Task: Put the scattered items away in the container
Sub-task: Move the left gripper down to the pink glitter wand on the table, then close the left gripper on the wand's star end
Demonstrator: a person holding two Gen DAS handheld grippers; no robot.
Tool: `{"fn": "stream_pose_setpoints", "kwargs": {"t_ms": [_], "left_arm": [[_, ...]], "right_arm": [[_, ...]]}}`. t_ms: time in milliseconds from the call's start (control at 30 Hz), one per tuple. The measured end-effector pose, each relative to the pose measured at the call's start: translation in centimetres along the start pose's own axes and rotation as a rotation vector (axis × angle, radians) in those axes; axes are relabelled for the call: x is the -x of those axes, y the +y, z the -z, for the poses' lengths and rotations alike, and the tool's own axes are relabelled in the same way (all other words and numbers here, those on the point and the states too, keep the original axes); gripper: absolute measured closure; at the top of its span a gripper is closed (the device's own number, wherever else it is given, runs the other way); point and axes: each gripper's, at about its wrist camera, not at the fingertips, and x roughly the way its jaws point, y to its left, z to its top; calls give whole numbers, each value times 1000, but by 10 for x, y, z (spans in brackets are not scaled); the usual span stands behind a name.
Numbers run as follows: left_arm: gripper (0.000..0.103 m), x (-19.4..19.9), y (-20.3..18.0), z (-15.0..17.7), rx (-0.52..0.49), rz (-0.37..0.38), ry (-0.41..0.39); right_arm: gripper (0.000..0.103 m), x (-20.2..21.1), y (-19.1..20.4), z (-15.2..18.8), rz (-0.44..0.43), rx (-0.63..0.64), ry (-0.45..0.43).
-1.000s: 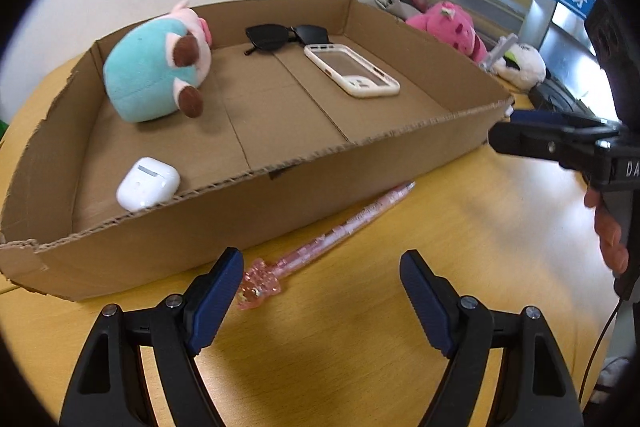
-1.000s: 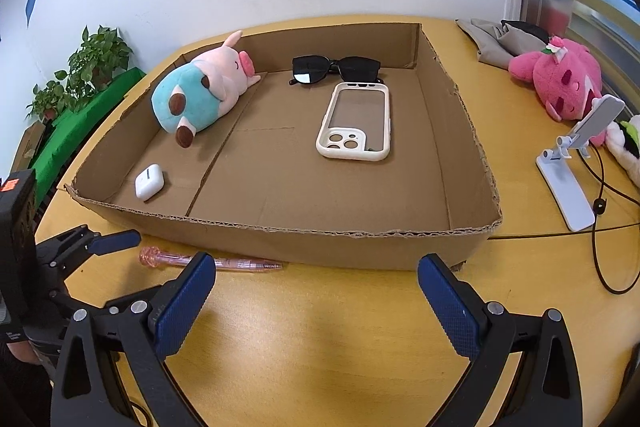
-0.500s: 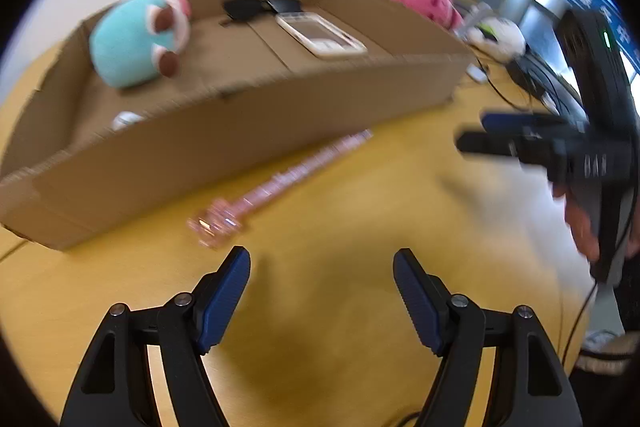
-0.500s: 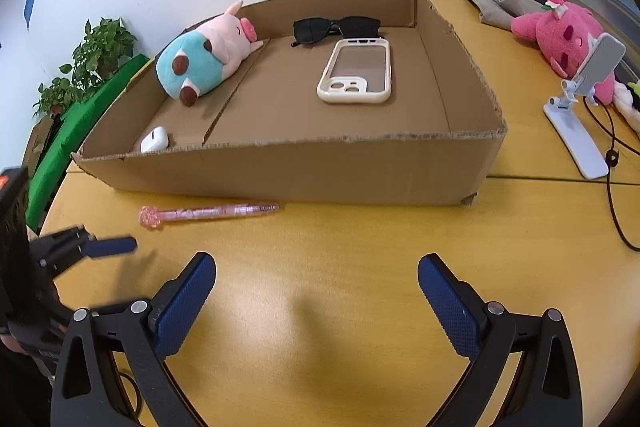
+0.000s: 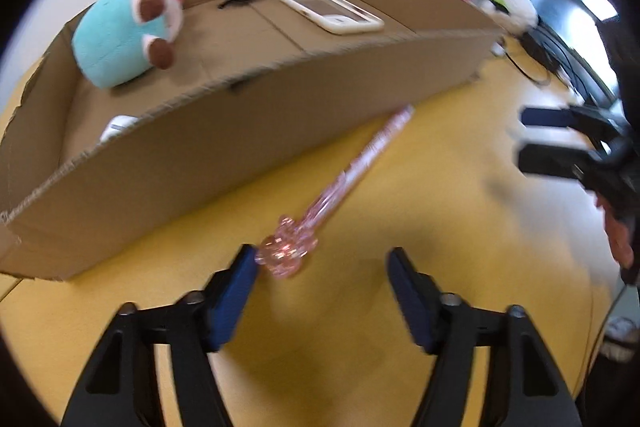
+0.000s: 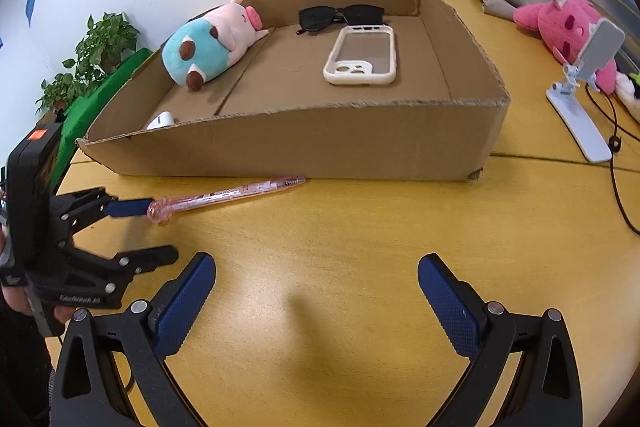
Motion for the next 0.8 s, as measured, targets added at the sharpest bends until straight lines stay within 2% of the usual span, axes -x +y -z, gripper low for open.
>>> {"fn": "stream_pose_setpoints", "kwargs": {"t_ms": [33, 100, 233, 333, 367, 400, 433, 633, 700, 800], "left_arm": [[51, 2, -4, 2, -7, 17, 10], [51, 6, -9, 3, -10, 44, 9], [51, 13, -7, -5, 2, 3, -25], [54, 2, -9, -12, -22, 0, 6], [72, -2, -11, -13, -34, -7, 26], [78, -5, -14, -13, -45, -25, 43], [78, -3, -16, -12, -56, -42, 42], [82, 7, -30, 4, -65, -27, 92], [82, 14, -33, 9, -32, 0, 74], [82, 33, -37, 14, 33, 65, -5]], "right_arm": [[0, -1, -2, 1, -2, -10, 5], [0, -1, -2, 2, -8, -16, 6], [0, -1, 2, 2, -23, -16, 9], [0, -2, 4, 3, -41, -20, 17], [0, -3, 5, 3, -42, -20, 22], [0, -4, 6, 4, -41, -20, 29], [0, -5, 7, 4, -42, -20, 36], [0, -11, 3, 9, -89, -70, 60], [0, -18, 3, 11, -144, -103, 87], [0, -23, 11, 12, -183, -111, 96]]}}
